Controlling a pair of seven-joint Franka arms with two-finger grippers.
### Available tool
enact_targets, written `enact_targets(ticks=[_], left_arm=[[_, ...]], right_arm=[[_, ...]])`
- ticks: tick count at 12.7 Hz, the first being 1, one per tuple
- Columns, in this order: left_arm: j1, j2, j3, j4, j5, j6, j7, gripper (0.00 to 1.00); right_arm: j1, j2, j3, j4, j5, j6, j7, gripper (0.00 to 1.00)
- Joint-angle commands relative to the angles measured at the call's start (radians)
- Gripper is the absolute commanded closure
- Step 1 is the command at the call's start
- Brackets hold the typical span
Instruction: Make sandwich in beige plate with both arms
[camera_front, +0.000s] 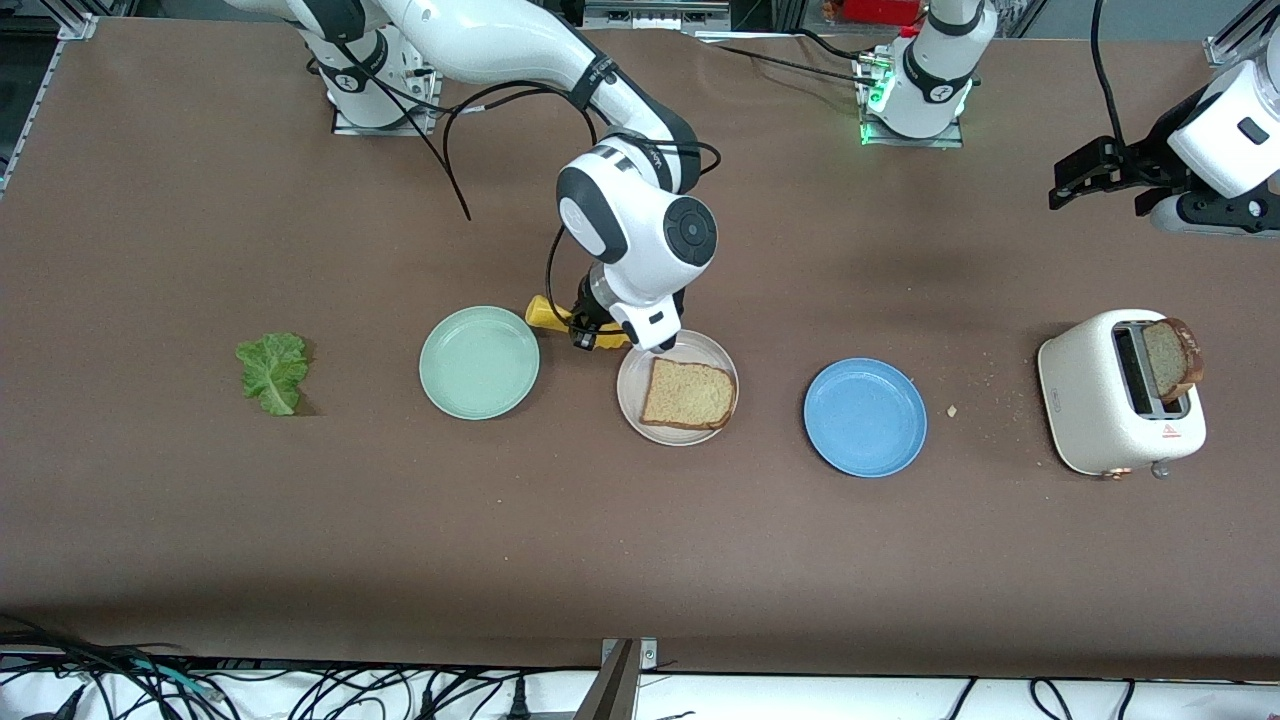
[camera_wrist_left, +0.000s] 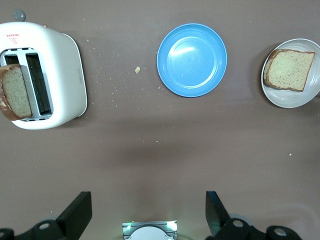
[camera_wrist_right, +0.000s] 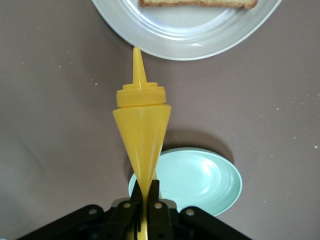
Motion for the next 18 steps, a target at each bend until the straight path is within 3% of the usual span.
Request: enact_targets(ticks=[1, 5, 9, 14, 16, 18], left_arm=[[0.004, 0.002, -0.004, 0.014, 0.015, -0.003, -0.006, 0.00], [0.004, 0.002, -0.004, 0.014, 0.015, -0.003, -0.006, 0.00], [0.004, 0.002, -0.004, 0.014, 0.015, -0.003, -0.005, 0.00], [0.004, 0.002, -0.004, 0.014, 0.015, -0.003, -0.005, 0.00], [0.003, 0.002, -0.004, 0.014, 0.015, -0.003, -0.005, 0.00], [0.004, 0.002, -0.002, 0.014, 0.015, -0.003, -0.005, 0.00]], right_arm=[[-0.003, -0.015, -0.005, 0.009, -0.011, -0.007, 0.004, 0.99], [-0.080, -0.071, 0.003, 0.013, 0.099, -0.006, -0.007, 0.99], [-0.198, -0.161, 0.003, 0.013, 0.298, -0.024, -0.028, 0.99], [-0.393, -0.212, 0.004, 0.013, 0.662, -0.026, -0.082, 0.99], [-0.507, -0.212, 0.004, 0.013, 0.885, -0.029, -0.158, 0.99], [-0.590, -0.210, 0.006, 0.009, 1.015, -0.030, -0.218, 0.99]])
